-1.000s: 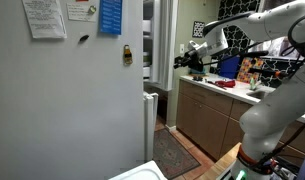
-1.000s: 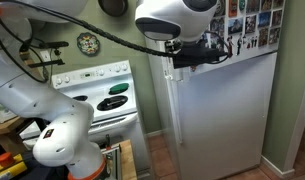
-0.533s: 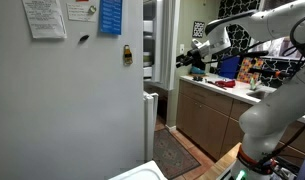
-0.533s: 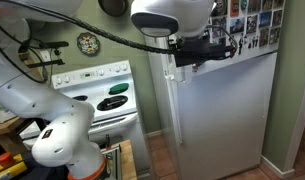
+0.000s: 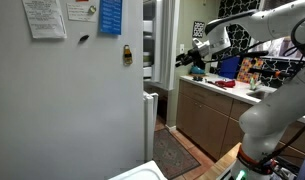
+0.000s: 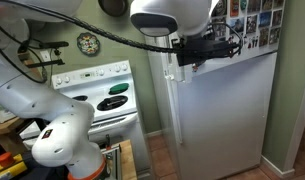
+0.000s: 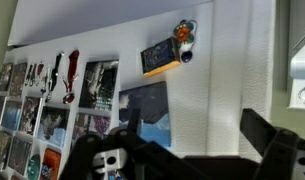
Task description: Open the top fridge door
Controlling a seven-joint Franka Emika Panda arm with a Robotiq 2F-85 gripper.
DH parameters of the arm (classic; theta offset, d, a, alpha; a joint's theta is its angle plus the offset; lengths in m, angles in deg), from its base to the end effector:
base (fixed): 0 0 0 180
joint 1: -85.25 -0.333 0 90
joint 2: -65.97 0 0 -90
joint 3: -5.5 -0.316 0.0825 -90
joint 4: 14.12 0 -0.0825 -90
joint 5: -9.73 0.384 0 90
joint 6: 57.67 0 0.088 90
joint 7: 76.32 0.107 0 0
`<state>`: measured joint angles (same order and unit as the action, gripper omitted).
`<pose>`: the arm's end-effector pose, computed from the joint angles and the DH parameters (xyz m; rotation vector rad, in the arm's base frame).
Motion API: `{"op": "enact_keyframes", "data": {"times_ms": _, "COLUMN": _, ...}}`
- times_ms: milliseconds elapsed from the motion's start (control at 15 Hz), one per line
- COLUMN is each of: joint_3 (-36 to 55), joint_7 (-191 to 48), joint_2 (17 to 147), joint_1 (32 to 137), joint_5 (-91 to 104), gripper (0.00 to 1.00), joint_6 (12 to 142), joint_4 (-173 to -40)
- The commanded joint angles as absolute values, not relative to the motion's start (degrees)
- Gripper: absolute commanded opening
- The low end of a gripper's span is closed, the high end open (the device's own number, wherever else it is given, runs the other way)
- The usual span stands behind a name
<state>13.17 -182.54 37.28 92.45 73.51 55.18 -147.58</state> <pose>0.4229 -0.0613 0.5745 -1.9399 -1.3269 -1.3372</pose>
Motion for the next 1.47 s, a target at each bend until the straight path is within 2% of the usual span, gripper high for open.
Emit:
{"op": "enact_keyframes", "data": {"times_ms": 0, "joint_3": 11.7, "joint_7": -184.3, "joint_2": 37.7, "joint_1": 92.4, "joint_5": 75.3, "gripper": 1.00, "joint_6": 62.1, "joint_4": -148.3}}
{"op": "enact_keyframes", "data": {"times_ms": 400, "joint_3": 12.1, "joint_7": -185.1, "joint_2": 34.9, "joint_1": 93.0, "joint_5": 73.8, "gripper": 1.00, "joint_6": 65.4, "joint_4": -149.3}}
{"op": "enact_keyframes", "data": {"times_ms": 1267, "joint_3": 15.3, "joint_7": -176.5, "joint_2": 26.8, "joint_1": 93.7, "joint_5": 59.3, "gripper": 1.00, "joint_6": 59.9, "joint_4": -149.3}}
{"op": "enact_keyframes", "data": {"times_ms": 1400, "joint_3": 15.7, "joint_7": -177.2, "joint_2": 28.2, "joint_1": 92.2, "joint_5": 60.4, "gripper": 1.00, "joint_6": 62.3, "joint_4": -148.7}}
